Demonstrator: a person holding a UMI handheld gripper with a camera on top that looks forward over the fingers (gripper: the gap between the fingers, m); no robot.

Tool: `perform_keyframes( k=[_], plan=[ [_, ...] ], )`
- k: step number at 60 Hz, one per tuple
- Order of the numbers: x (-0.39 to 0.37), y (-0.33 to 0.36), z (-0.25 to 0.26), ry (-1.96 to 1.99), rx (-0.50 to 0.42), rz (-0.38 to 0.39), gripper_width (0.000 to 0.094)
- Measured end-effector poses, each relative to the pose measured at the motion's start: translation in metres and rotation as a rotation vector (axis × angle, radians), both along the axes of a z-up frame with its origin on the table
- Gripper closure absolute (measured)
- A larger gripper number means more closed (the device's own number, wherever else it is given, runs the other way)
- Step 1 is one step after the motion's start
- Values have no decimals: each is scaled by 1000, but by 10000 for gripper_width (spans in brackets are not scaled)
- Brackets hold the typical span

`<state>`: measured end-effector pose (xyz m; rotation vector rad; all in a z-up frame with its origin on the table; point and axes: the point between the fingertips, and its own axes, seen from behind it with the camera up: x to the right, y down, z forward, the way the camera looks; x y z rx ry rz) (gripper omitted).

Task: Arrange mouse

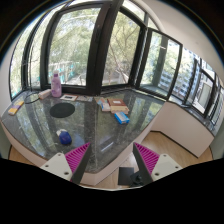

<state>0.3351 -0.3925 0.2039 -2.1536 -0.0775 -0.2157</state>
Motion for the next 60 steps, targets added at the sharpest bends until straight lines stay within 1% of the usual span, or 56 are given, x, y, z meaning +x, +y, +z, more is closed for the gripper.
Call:
perform_keyframes(
  k=[10, 20, 26, 36, 45, 60],
  plan=[
    [8, -15, -8, -6, -14, -38, 86],
    [0, -50, -36, 7, -27, -89, 86],
    [-26, -71, -63, 31, -48, -98, 89],
    [-89, -82, -117, 89, -99, -79, 87],
    [-145, -50, -142, 109, -97, -33, 87],
    [-191, 52, -173, 91, -71, 31, 88]
  ],
)
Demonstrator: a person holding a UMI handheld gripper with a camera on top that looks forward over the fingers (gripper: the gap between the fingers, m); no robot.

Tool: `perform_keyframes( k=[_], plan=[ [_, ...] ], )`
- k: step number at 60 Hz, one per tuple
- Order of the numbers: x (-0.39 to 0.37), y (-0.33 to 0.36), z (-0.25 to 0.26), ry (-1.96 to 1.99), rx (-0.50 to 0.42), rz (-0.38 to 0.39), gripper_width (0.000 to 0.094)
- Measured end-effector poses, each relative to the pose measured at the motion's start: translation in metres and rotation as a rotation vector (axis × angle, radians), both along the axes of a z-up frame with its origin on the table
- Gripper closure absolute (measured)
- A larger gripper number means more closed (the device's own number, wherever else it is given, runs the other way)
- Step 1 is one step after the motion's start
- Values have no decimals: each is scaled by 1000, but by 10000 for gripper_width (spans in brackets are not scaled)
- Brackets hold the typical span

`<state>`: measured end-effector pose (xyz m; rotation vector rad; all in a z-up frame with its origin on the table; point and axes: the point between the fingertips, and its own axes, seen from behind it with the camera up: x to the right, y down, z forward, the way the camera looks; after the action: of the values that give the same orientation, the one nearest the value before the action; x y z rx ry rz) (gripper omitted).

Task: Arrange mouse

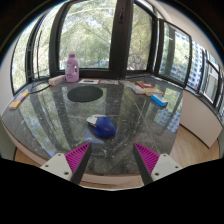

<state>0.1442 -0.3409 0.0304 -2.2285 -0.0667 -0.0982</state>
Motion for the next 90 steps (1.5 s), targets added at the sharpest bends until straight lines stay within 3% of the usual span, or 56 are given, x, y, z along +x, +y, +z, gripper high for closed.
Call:
perform_keyframes(
  k=[17, 28, 31, 35, 39, 59, 68, 77, 84, 90],
  plan=[
    [-24, 101, -36, 13, -12, 73, 77],
    [-10, 141, -42, 35, -20, 53, 97],
    [-6, 147, -43, 57, -22, 38, 133],
    [-6, 153, -45, 89, -27, 24, 250],
    [-4, 156, -45, 78, -21, 25, 437],
    [-1, 156, -42, 61, -17, -92, 582],
    [11, 153, -2, 42, 43, -202, 582],
    [40, 162, 76, -15, 161, -317, 584],
    [46, 190, 154, -58, 271, -331, 583],
    [29, 230, 212, -62, 375, -297, 583]
  ],
)
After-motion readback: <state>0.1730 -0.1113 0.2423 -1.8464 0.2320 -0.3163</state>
